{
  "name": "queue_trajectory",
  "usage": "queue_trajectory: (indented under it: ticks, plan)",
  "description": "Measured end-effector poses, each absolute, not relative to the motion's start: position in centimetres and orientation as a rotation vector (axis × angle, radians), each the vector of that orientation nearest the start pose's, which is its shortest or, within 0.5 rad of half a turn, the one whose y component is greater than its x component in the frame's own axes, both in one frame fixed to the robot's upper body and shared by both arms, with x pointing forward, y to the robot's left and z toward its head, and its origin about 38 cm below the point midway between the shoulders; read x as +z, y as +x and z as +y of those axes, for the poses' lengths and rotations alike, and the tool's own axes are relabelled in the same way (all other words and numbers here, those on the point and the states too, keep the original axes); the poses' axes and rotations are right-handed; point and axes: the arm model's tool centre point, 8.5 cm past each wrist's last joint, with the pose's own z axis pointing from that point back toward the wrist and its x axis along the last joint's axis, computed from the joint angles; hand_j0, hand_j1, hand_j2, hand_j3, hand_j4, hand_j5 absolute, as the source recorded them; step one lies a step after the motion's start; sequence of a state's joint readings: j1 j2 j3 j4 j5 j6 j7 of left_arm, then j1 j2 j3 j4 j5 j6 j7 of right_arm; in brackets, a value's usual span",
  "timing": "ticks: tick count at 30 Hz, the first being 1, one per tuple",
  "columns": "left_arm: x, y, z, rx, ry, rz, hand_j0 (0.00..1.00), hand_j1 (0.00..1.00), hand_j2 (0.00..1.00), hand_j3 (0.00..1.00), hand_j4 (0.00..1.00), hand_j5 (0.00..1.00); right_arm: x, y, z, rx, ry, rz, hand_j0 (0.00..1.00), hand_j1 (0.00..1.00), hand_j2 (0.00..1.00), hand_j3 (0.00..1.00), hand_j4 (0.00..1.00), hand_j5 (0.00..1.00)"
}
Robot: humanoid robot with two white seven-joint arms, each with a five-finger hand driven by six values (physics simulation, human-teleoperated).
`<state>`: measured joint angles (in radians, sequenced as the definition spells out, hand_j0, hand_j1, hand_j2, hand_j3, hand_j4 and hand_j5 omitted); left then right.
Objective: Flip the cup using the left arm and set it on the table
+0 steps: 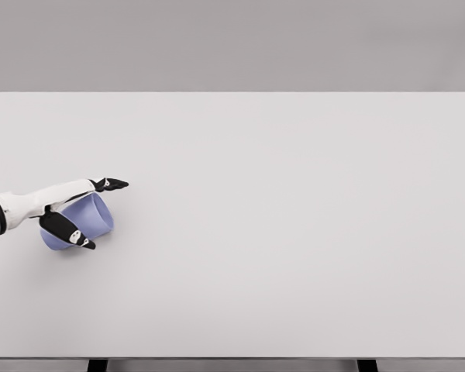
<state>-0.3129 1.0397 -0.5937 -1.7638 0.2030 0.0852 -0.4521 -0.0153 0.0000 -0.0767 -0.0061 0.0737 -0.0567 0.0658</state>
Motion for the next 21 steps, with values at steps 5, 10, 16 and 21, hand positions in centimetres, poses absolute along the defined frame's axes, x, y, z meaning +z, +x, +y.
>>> queue_trajectory:
  ticks: [5,10,16,21]
  plan:
    - [16.44,36.32,33.58,-1.355,0.065,-1.111,1.0,1.0,1.0,1.0,1.0,1.0,-26.2,1.8,-26.62,0.003,-0.022,-0.078,1.0,1.0,1.0,1.0,1.0,1.0]
    - [16.25,36.34,33.48,-1.353,0.07,-1.106,1.0,1.0,1.0,1.0,1.0,1.0,-26.2,1.9,-26.62,0.003,-0.022,-0.08,1.0,1.0,1.0,1.0,1.0,1.0]
    - [16.05,36.3,33.43,-1.35,0.074,-1.106,0.98,0.98,0.98,0.98,0.98,0.98,-26.2,1.8,-26.62,0.003,-0.022,-0.078,1.0,1.0,1.0,1.0,1.0,1.0]
    - [15.74,36.18,33.47,-1.339,0.079,-1.107,0.89,0.89,0.89,0.89,0.89,0.89,-26.2,1.8,-26.62,0.003,-0.022,-0.078,1.0,1.0,1.0,1.0,1.0,1.0]
